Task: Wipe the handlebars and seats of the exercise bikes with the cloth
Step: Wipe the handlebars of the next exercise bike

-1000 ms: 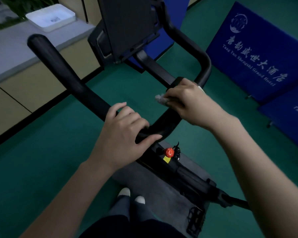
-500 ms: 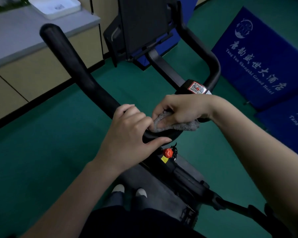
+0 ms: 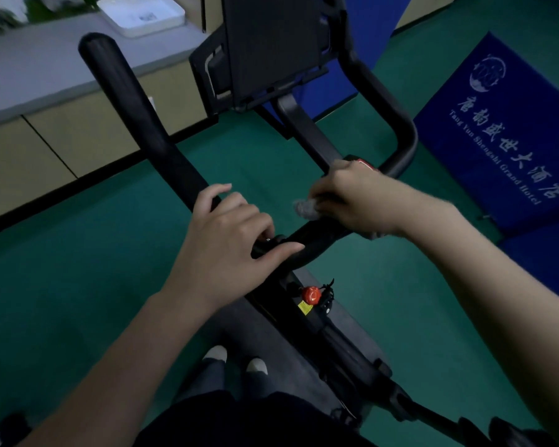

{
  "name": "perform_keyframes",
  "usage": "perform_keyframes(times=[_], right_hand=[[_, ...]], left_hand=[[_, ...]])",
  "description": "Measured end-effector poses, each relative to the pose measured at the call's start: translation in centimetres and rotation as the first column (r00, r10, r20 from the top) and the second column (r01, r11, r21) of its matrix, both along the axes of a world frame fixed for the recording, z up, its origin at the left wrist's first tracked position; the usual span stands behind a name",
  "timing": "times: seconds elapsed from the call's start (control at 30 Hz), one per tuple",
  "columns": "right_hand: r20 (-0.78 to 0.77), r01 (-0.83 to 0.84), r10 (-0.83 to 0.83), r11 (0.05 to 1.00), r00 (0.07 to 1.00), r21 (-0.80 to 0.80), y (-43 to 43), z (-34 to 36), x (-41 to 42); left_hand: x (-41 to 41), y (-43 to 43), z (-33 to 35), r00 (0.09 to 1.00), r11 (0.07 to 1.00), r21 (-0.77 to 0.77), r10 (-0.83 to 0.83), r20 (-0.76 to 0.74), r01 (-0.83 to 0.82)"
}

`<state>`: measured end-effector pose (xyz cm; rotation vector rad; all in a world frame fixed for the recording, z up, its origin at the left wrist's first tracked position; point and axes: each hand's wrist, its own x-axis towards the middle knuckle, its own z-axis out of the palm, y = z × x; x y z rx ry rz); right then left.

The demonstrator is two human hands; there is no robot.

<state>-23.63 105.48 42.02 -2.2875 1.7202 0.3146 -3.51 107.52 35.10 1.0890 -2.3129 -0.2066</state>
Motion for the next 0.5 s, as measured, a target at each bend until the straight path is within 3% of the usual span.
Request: perform_keyframes(times=[0.1, 0.17, 0.23, 0.37, 0.5], right_hand=[[0.226, 0.090, -0.017, 0.943, 0.974, -0.320, 3.1, -2.2, -1.5], [0.387, 0.242, -0.033, 0.827, 0.922, -0.508, 5.2, -4.3, -1.7], [0.526, 0.422, -0.067, 0.686, 0.848, -0.593, 6.9, -6.5, -1.4], [0.732, 0.685, -0.072, 0.425, 0.677, -0.592, 8.7, -10.0, 0.3], [0.870, 0.844, -0.050, 0.277, 0.490, -0.460, 9.4, -11.4, 2.0]], left_hand=[[0.1, 0.2, 0.0, 1.000, 1.000, 0.002, -0.007, 0.027, 0.007], [-0.1, 0.3, 0.2, 0.999, 1.000, 0.001, -0.007, 0.053, 0.007], [-0.5, 0.6, 0.4, 0.997, 1.000, 0.005, -0.019, 0.069, 0.019], [-1.2, 1.5, 0.4, 0.996, 0.999, 0.021, -0.041, 0.081, 0.040], [-1.4, 1.8, 0.3, 0.995, 0.999, 0.011, -0.031, 0.093, 0.030]])
